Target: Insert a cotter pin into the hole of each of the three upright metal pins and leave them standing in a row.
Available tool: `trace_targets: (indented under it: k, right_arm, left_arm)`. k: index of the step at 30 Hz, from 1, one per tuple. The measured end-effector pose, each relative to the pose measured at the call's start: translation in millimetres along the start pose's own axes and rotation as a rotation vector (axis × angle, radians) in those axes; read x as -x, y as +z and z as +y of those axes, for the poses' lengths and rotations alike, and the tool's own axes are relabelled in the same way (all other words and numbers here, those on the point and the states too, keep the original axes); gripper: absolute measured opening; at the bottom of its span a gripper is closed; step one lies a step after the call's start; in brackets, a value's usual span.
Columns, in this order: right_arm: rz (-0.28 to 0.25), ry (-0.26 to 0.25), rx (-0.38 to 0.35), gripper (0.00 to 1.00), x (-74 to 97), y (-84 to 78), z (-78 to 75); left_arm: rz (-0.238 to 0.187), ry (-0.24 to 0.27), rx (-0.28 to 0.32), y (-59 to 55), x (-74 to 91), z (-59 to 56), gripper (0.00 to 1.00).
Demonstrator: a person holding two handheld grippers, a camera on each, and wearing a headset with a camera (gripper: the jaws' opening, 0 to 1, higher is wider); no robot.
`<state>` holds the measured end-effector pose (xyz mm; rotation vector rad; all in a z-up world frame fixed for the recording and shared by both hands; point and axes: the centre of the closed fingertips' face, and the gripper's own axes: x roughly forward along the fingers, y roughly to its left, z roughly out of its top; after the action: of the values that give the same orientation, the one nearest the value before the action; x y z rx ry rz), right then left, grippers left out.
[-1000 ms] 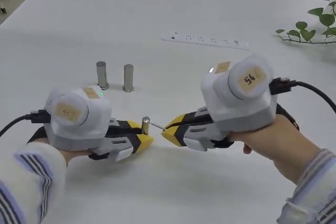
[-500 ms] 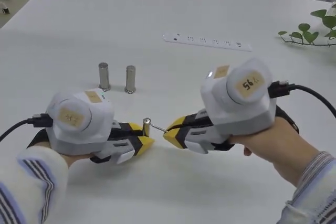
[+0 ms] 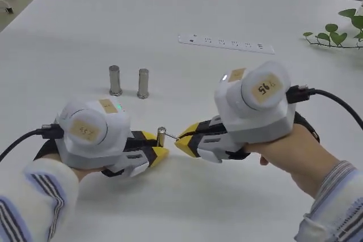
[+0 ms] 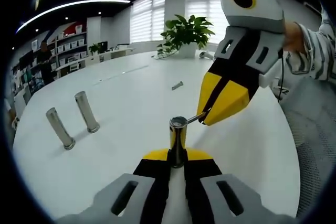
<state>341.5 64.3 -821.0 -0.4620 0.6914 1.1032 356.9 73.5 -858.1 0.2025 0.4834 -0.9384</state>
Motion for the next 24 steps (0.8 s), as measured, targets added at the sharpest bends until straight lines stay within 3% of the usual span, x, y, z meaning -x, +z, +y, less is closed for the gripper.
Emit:
trace_targets:
  k: [6,17,24]
  right_arm:
    - [0.000,0.010,0.017,0.03,-1.9,1.6,1.1]
    - [0.008,0.086,0.142,0.03,-5.4,4.8,2.3]
    - [-0.009,0.134,0.160,0.03,-8.6,6.8,5.0]
  left_arm:
    - [0.014,0.003,-0.017,-2.6,2.7,0.9,0.08]
    - [0.027,-0.007,-0.028,-4.0,5.2,-1.1,0.08]
    - [0.027,-0.018,-0.022,-5.2,5.8,-2.7,0.08]
